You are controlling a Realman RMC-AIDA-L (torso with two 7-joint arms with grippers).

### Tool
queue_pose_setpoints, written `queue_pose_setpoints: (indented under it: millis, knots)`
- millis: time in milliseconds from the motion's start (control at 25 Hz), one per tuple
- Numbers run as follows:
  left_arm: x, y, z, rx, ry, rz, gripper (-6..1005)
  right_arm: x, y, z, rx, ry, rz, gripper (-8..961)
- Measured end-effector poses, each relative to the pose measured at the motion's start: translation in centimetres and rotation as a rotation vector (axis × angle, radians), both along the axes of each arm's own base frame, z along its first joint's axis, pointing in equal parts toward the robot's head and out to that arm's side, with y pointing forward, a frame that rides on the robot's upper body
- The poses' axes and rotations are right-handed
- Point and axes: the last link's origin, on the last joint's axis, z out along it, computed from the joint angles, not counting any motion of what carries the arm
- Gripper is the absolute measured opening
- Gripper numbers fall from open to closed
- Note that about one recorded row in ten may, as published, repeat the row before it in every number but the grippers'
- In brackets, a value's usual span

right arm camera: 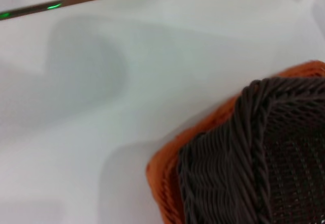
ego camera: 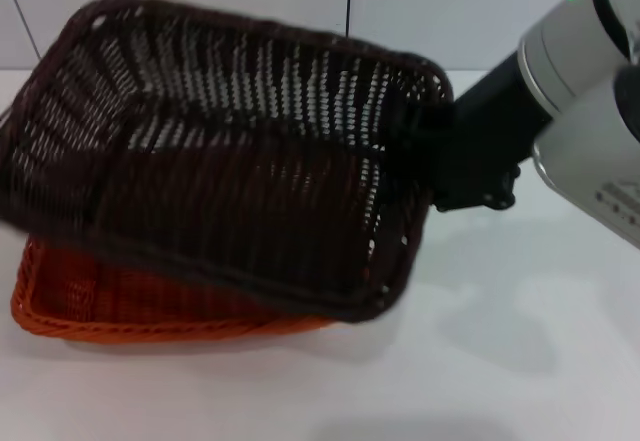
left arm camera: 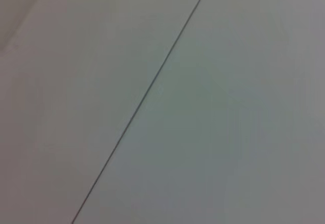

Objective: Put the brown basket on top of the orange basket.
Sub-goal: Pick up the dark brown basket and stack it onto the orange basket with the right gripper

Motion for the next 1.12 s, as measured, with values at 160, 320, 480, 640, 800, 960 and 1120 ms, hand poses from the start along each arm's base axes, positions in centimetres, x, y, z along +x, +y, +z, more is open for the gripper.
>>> queue_pose_setpoints:
  millis: [160,320,480,640,800,960,1120]
  knots:
    - [-0.5,-0.9,-0.5,0.007,-0.018,0.013,454,1.2,0.7,0.0,-0.057,-0.011,0.031,123]
    - [-0.9,-1.9,-0.9,0.016,-0.029,0.017,454,1.2,1.2,0.5,-0.071,-0.004,0.051,123]
    - [-1.1,-2.6,-1.3,0.022,-0.043,0.02,454,1.1,2.2,1.2,-0.078,-0.004,0.054,123]
    - [-1.1,-2.8,-1.4,0.025,-0.042,0.018,454,1.1,3.4,1.7,-0.101,-0.008,0.051,123]
    - [-1.1,-2.8,-1.4,0.027,-0.042,0.014,454,1.1,4.1,1.7,-0.12,-0.022,0.054,123]
    - [-1.0,-2.6,-1.6,0.024,-0.047,0.011,454,1.0,5.3,1.8,-0.153,-0.037,0.073,123]
    - [-0.9,-2.5,-1.6,0.023,-0.048,0.008,454,1.1,6.2,1.9,-0.174,-0.053,0.088,123]
